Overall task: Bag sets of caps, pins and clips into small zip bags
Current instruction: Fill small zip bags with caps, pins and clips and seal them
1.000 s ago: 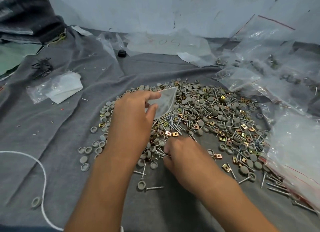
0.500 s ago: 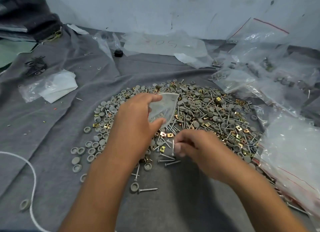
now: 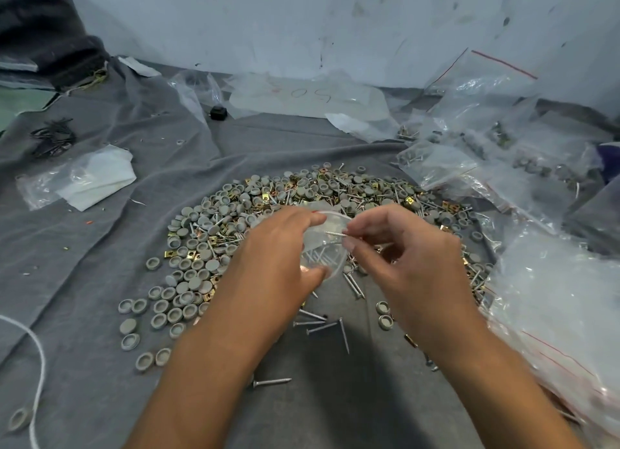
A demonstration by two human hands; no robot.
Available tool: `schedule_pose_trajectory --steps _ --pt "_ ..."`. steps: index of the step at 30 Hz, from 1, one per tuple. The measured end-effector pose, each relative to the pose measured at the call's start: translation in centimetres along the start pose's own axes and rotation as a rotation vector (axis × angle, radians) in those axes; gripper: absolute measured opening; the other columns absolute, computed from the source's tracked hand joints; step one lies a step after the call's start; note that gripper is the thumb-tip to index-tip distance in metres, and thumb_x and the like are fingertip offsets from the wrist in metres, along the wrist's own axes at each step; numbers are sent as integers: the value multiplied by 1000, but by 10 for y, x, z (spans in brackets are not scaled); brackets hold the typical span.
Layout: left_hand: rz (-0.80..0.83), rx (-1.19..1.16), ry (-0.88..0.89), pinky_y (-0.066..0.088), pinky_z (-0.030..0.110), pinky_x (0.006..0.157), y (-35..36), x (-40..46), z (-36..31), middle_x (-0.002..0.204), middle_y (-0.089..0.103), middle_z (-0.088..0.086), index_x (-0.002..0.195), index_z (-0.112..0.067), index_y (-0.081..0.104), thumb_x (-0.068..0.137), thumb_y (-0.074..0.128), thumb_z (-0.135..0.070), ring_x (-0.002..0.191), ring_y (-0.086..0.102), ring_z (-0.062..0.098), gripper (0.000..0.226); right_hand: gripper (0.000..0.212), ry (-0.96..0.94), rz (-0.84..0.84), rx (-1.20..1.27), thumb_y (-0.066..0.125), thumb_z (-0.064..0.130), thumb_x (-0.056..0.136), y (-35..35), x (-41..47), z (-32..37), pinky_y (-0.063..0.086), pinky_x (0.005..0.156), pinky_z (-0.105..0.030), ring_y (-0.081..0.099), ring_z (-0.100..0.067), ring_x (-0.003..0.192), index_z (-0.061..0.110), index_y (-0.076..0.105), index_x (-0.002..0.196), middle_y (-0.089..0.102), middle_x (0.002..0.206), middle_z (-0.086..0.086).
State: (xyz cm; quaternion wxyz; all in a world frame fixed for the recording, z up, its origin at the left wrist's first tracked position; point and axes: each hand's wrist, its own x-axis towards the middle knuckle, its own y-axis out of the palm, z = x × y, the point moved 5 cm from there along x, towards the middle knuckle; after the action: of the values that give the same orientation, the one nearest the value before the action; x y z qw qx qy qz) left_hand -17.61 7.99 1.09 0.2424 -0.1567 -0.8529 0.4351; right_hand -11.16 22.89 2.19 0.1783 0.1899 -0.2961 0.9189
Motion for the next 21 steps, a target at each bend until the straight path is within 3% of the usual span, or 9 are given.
schedule_pose_trajectory --steps 3,6,8,10,12,14,15,17,21 --pt "0 -20 -4 45 25 97 1 1 -2 130 55 -19 135 -30 56 75 85 -35 96 49 0 67 23 -122 -48 -208 84 13 80 3 -4 7 46 69 -4 66 6 81 22 72 98 67 87 18" --pt "-18 -27 -2 39 17 91 0 2 -1 126 57 -17 134 -28 58 75 85 -33 93 45 -2 65 26 -70 -42 -141 86 15 78 1 -1 4 48 68 -5 68 4 84 22 72 98 70 89 15" --pt "-60 -31 -21 38 16 90 -4 2 0 125 58 -16 134 -27 57 74 85 -30 93 47 -1 65 20 -22 -45 -114 85 19 79 -4 0 1 48 64 -5 68 2 78 27 69 89 69 78 18" --pt "-121 -33 -57 41 19 92 -9 1 2 125 57 -16 134 -28 56 74 85 -29 96 49 0 67 20 150 88 -175 83 28 81 -2 -2 -12 46 59 -7 64 4 72 32 64 80 66 72 17" --pt "-169 -39 -76 45 24 96 -13 1 3 126 57 -16 134 -29 57 74 84 -28 99 52 2 66 24 347 404 -354 82 41 81 15 -15 -28 46 58 -13 61 4 70 32 59 83 66 77 14" --pt "-185 -44 -81 45 24 97 -14 2 3 126 57 -16 134 -28 57 74 85 -27 101 54 3 66 31 435 637 -466 84 43 79 32 -32 -36 55 70 -28 64 -5 78 30 58 90 66 87 10" --pt "-183 -44 -85 45 24 96 -14 3 3 126 57 -17 134 -28 57 74 85 -27 101 55 3 66 31 441 674 -481 84 40 79 39 -35 -37 56 76 -37 66 -13 84 28 59 92 67 92 8" --pt "-176 -42 -90 44 23 96 -14 3 3 125 57 -17 134 -28 57 74 85 -29 101 56 4 66 20 417 666 -498 78 31 85 45 -34 -35 57 81 -41 68 -23 91 25 64 97 70 96 2" --pt "-168 -47 -94 46 27 97 -13 3 2 123 57 -17 134 -28 57 75 85 -29 101 55 5 66 9 328 672 -524 65 28 94 45 -33 -27 54 84 -36 64 -21 100 29 65 103 65 105 4"
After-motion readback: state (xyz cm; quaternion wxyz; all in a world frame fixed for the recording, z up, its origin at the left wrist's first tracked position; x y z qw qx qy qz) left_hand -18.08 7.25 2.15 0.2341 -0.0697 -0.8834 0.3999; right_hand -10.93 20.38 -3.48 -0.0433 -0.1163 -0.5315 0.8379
